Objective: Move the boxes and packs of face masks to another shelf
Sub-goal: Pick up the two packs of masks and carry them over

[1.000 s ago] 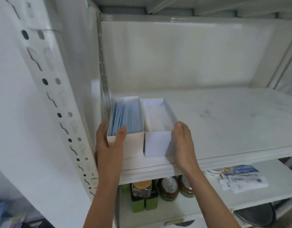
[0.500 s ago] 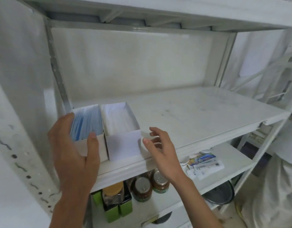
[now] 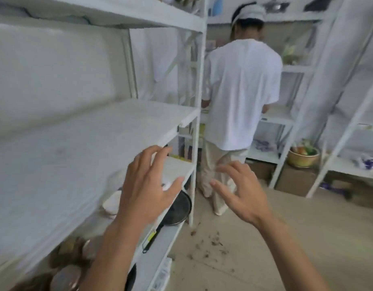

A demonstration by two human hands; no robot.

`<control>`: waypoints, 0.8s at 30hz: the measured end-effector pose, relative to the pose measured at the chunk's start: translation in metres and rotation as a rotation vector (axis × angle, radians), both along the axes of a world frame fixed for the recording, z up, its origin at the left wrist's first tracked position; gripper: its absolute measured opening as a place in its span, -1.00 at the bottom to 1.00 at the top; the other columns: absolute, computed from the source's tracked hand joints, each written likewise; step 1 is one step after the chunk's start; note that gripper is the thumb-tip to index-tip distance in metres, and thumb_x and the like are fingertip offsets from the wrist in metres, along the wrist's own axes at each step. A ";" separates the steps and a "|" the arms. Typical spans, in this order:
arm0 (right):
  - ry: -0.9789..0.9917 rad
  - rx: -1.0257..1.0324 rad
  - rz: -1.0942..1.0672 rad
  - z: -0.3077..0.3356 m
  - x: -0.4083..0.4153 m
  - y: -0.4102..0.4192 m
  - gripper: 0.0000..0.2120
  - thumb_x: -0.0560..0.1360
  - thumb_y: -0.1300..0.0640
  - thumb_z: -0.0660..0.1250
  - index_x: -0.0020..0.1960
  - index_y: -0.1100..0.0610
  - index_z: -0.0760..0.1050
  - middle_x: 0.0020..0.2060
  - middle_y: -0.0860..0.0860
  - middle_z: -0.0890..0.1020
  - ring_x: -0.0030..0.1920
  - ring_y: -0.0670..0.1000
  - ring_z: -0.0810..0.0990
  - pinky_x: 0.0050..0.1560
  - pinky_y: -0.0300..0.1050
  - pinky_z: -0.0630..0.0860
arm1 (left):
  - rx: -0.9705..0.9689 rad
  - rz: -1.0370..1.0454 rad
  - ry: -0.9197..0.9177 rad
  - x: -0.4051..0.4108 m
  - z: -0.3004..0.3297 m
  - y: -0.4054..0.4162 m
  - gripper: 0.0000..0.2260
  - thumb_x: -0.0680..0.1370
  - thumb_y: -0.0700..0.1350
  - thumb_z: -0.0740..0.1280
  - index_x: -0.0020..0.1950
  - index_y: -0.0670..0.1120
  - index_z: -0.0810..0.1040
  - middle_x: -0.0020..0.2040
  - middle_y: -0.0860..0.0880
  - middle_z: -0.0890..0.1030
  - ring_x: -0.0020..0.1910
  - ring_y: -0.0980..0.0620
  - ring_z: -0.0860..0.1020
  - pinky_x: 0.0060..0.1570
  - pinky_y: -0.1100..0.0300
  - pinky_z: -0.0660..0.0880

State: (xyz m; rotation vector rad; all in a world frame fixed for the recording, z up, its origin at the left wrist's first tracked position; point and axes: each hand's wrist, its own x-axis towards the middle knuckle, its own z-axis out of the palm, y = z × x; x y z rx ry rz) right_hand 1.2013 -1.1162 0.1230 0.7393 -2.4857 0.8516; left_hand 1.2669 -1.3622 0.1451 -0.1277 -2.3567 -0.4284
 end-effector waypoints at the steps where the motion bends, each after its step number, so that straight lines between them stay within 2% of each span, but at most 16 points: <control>1: 0.008 0.054 -0.081 -0.002 0.002 0.026 -0.57 0.56 -0.33 0.22 0.24 -0.09 0.55 0.13 -0.12 0.53 0.15 -0.03 0.46 0.17 -0.01 0.43 | -0.026 -0.062 -0.058 -0.018 -0.006 0.023 -0.41 0.48 0.24 0.30 0.46 0.03 0.39 0.36 0.02 0.41 0.33 -0.09 0.43 0.26 -0.03 0.42; 5: -0.035 0.190 -0.346 -0.012 0.021 0.130 -0.44 0.55 -0.40 0.13 0.35 -0.06 0.49 0.25 -0.07 0.49 0.27 0.00 0.42 0.28 -0.02 0.37 | -0.112 -0.290 -0.241 -0.076 -0.031 0.125 -0.35 0.49 0.34 0.21 0.51 0.08 0.32 0.43 0.04 0.38 0.42 -0.04 0.35 0.34 -0.03 0.37; 10: -0.079 0.144 -0.611 -0.023 0.052 0.240 -0.48 0.55 -0.41 0.12 0.31 -0.11 0.49 0.25 -0.12 0.49 0.26 -0.08 0.41 0.26 -0.14 0.30 | -0.152 -0.560 -0.329 -0.122 -0.060 0.265 -0.36 0.51 0.38 0.12 0.54 0.14 0.27 0.47 0.09 0.33 0.48 0.02 0.26 0.44 -0.01 0.28; 12: -0.126 0.175 -0.711 -0.027 0.060 0.278 -0.44 0.55 -0.41 0.11 0.35 -0.09 0.48 0.29 -0.09 0.49 0.30 -0.05 0.39 0.32 -0.10 0.32 | -0.181 -0.640 -0.344 -0.134 -0.070 0.312 -0.36 0.51 0.38 0.10 0.53 0.13 0.29 0.47 0.07 0.34 0.48 0.01 0.28 0.45 -0.02 0.27; 14: -0.180 0.191 -0.793 -0.030 0.065 0.310 -0.42 0.54 -0.41 0.11 0.38 -0.09 0.46 0.32 -0.09 0.47 0.33 -0.03 0.38 0.35 -0.05 0.33 | -0.195 -0.685 -0.365 -0.147 -0.076 0.349 -0.36 0.51 0.39 0.08 0.51 0.13 0.32 0.47 0.06 0.36 0.48 0.01 0.28 0.44 -0.02 0.25; 19: -0.204 0.180 -0.886 -0.036 0.050 0.355 -0.56 0.53 -0.30 0.22 0.29 -0.10 0.52 0.26 -0.13 0.52 0.28 -0.03 0.44 0.29 -0.01 0.40 | -0.161 -0.710 -0.381 -0.187 -0.089 0.403 -0.42 0.53 0.37 0.03 0.45 0.12 0.38 0.41 0.04 0.41 0.42 -0.01 0.33 0.36 -0.03 0.31; 24: -0.290 0.219 -0.949 -0.041 -0.006 0.376 -0.45 0.50 -0.30 0.23 0.40 -0.08 0.43 0.35 -0.09 0.46 0.35 0.02 0.38 0.33 -0.01 0.37 | -0.160 -0.713 -0.403 -0.242 -0.098 0.428 -0.42 0.55 0.38 -0.01 0.46 0.14 0.38 0.37 0.06 0.43 0.39 0.02 0.34 0.35 -0.03 0.31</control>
